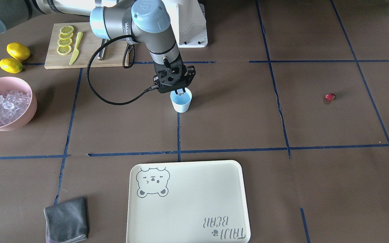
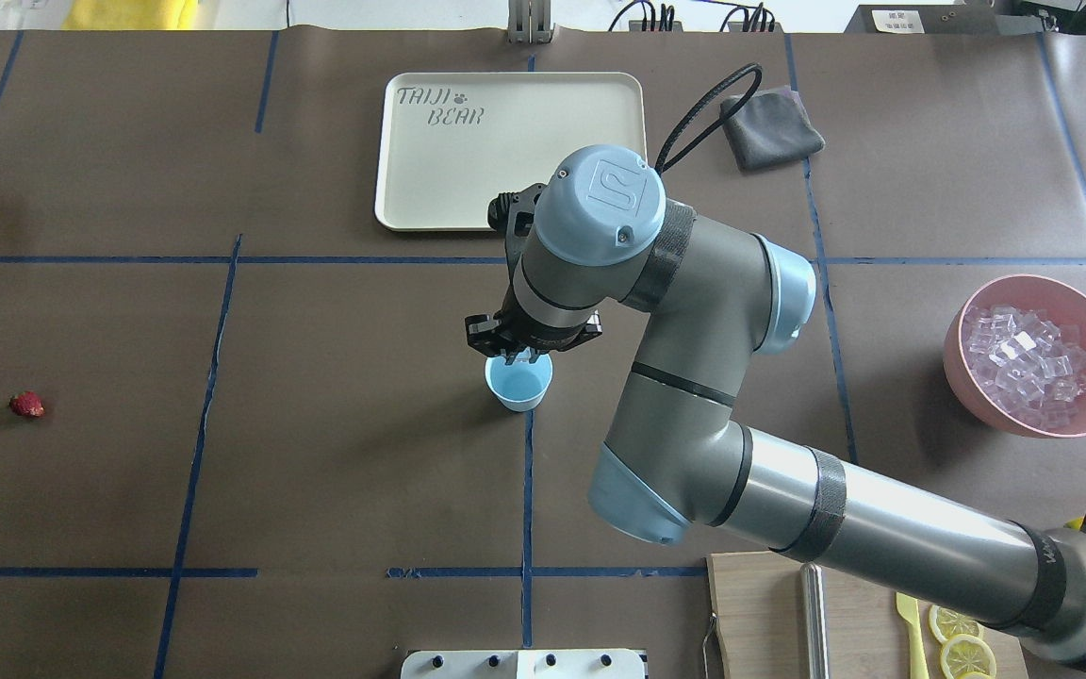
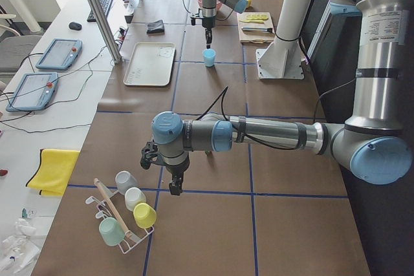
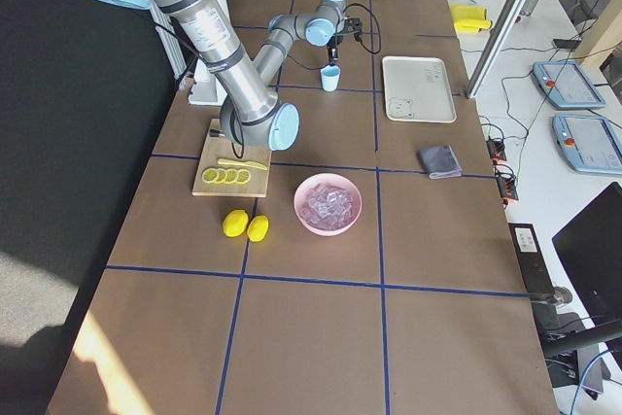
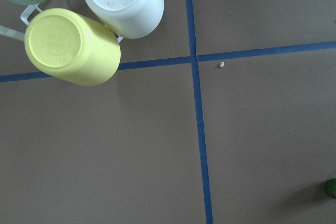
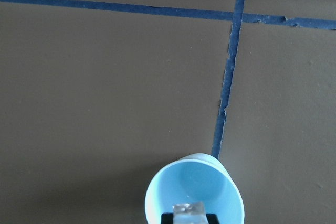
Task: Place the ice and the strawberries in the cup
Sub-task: 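Open the right gripper to drop the ice cube into the cup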
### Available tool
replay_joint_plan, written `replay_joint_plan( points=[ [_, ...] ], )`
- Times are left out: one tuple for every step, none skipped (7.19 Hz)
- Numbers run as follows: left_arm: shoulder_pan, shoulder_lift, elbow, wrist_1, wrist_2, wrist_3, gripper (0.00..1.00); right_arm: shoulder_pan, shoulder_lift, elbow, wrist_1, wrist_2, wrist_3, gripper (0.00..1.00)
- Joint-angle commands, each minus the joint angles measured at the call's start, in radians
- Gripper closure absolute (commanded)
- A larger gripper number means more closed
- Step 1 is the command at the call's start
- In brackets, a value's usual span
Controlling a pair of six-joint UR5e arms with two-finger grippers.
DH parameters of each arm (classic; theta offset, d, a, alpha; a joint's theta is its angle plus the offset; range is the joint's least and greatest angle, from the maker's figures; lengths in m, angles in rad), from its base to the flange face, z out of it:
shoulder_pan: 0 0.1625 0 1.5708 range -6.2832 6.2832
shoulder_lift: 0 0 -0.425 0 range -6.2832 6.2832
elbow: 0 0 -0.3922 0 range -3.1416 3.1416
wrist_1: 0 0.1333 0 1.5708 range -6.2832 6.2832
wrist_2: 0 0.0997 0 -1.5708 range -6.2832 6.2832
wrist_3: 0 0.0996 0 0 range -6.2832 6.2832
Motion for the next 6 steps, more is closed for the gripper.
replay_joint_plan(
  points=[
    [0.0, 0.0, -0.001, -0.002, 0.0, 0.0, 0.0, 0.0, 0.002, 0.001, 0.006, 0.0, 0.011, 0.01],
    [0.0, 0.0, -0.001, -0.002, 0.0, 0.0, 0.0, 0.0, 0.004, 0.002, 0.006, 0.0, 0.029, 0.01],
    [0.0, 0.0, -0.002, -0.002, 0.0, 0.0, 0.0, 0.0, 0.007, 0.004, 0.004, 0.0, 0.03, 0.01],
    [0.0, 0.0, -0.002, -0.002, 0.0, 0.0, 0.0, 0.0, 0.009, 0.007, 0.004, 0.0, 0.032, 0.01],
    [0.0, 0.0, -0.004, -0.002, 0.0, 0.0, 0.0, 0.006, 0.007, 0.028, -0.003, 0.003, 0.031, 0.01],
    [0.0, 0.0, -0.004, 0.0, 0.0, 0.0, 0.0, 0.047, -0.019, 0.094, -0.046, 0.025, 0.027, 0.0]
  ],
)
